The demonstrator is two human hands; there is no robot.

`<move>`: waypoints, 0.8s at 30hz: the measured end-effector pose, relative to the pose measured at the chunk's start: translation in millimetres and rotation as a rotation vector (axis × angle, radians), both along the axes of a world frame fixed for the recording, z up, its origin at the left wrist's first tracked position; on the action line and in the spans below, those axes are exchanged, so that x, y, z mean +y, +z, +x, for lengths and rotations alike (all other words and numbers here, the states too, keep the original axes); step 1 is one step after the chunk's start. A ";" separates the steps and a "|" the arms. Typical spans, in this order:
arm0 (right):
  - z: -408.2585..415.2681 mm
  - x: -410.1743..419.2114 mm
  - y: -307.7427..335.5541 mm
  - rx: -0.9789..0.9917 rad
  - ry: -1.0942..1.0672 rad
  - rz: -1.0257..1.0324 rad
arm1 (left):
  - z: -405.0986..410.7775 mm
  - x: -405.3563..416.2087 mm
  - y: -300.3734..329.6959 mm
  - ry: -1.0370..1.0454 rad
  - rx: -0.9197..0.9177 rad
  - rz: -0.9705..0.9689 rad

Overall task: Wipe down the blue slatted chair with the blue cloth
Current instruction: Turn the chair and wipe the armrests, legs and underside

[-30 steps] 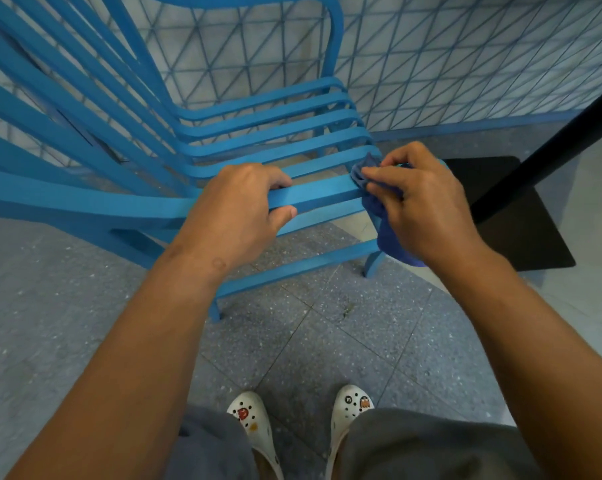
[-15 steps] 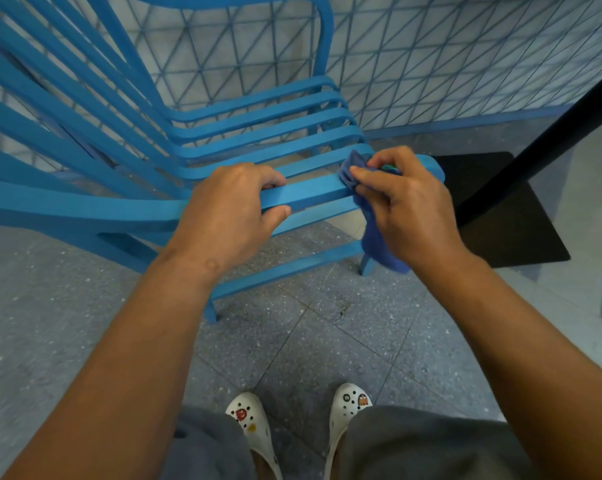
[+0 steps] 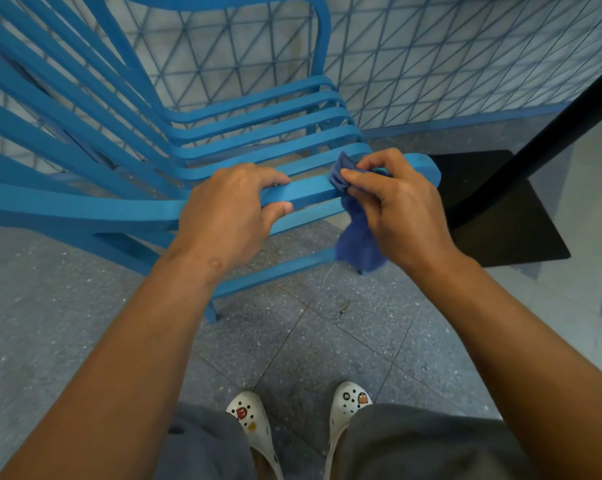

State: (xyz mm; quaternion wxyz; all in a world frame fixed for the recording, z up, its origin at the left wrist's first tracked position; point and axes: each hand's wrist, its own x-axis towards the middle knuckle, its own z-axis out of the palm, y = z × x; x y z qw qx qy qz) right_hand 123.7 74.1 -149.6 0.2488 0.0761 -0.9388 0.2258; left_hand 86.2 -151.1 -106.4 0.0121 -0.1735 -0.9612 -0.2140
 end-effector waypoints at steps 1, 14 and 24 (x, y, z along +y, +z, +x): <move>1.8 1.8 0.9 0.002 0.004 -0.024 | -0.1 0.2 0.7 0.013 -0.011 -0.006; 24.7 18.3 31.8 -0.004 0.002 -0.323 | 2.1 -37.1 9.4 0.031 -0.177 0.021; 34.9 19.4 51.3 -0.102 -0.082 -0.389 | 2.6 -66.9 15.1 -0.025 -0.238 0.052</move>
